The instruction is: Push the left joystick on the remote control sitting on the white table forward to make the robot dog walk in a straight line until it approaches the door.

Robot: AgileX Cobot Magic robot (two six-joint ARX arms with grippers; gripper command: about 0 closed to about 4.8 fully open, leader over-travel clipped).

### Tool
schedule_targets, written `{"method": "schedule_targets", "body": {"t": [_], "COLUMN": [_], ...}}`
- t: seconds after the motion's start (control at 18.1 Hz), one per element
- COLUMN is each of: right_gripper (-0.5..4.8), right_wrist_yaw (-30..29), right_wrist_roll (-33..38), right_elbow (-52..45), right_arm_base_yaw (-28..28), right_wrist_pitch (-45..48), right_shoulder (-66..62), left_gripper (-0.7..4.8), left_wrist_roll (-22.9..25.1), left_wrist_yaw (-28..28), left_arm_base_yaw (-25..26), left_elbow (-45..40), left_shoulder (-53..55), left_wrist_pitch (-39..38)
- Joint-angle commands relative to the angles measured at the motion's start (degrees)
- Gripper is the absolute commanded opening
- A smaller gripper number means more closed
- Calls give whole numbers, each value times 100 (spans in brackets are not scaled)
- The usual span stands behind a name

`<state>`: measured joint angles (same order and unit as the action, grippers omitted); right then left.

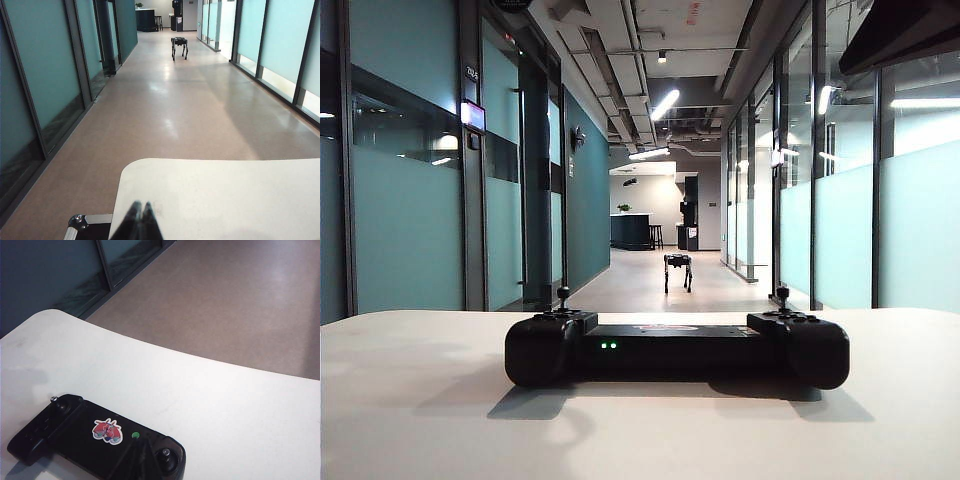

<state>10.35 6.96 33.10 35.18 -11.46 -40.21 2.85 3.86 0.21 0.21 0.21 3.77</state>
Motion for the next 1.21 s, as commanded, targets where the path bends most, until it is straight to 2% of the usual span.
{"method": "schedule_targets", "body": {"t": [0.06, 1.21], "right_gripper": [-5, -5], "right_wrist_yaw": [9, 42], "right_wrist_roll": [-13, -15], "right_elbow": [26, 26], "right_arm_base_yaw": [-2, -9], "right_wrist_pitch": [98, 105], "right_shoulder": [15, 17], "left_gripper": [-5, -5], "left_wrist_roll": [11, 13], "left_wrist_yaw": [-15, 0], "left_arm_base_yaw": [-9, -116], "left_elbow": [20, 20], "left_shoulder": [2, 2], "left_wrist_pitch": [55, 52]}}
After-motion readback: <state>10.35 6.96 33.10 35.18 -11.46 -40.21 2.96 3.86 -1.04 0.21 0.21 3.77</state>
